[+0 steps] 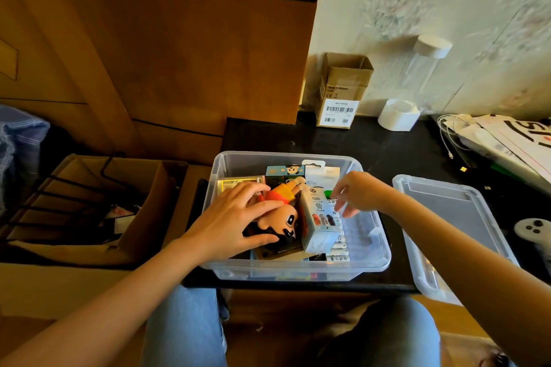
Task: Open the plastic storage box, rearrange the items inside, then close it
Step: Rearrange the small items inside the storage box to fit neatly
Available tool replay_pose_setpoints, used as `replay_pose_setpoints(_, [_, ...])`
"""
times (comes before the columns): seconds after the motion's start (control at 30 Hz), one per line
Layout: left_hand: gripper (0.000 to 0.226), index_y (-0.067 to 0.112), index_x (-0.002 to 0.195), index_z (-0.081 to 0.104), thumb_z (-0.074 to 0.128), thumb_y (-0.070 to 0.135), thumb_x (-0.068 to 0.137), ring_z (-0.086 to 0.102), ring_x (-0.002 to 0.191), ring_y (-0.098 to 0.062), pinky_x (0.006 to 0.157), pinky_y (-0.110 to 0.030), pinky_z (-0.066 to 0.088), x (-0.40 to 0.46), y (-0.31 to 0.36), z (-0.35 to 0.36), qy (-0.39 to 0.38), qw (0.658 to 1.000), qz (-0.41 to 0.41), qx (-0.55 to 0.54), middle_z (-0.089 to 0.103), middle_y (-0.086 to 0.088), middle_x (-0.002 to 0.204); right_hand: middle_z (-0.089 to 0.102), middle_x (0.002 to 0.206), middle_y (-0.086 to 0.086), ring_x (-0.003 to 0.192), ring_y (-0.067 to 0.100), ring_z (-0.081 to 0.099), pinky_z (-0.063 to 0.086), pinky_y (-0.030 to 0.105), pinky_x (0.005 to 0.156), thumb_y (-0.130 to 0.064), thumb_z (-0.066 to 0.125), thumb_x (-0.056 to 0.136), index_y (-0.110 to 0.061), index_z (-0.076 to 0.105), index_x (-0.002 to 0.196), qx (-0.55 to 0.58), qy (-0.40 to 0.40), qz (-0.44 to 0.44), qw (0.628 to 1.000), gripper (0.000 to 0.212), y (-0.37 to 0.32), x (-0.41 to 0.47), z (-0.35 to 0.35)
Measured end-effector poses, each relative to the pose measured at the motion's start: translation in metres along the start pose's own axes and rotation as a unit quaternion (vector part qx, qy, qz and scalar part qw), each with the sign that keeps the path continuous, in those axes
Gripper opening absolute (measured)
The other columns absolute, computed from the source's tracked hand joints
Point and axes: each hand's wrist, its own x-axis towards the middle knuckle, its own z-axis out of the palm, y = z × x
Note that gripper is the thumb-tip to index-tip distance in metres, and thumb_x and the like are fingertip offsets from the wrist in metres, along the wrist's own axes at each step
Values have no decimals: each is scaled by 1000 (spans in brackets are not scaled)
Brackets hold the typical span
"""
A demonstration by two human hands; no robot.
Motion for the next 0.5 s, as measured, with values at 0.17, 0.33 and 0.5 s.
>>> replay_pose_setpoints(0.17, [53,31,132,52,59,53,85,37,127,-14,100,-29,30,-2,-1,1,47,999,-8,-24,43,3,135,70,92,4,71,11,67,54,21,72,-7,55,91,-11,65,97,269,121,35,955,12,1,-19,-13])
replay_pose_setpoints(0.33, [52,28,128,56,54,57,84,39,123,-12,99,-29,33,-3,-3,3,81,995,-47,-25,47,4,130,68,98,7,77,15,64,52,24,70,-19,51,93,-9,64,102,114,128,57,984,19,-10,-17,-15])
replay_pose_setpoints(0.5, [52,27,126,57,53,57,84,35,120,-6,97,-24,29,-5,-2,3,85,995,-45,-30,48,7,127,61,104,11,91,20,58,47,24,77,-5,52,90,-3,56,115,-40,15,57,997,26,-24,-6,13])
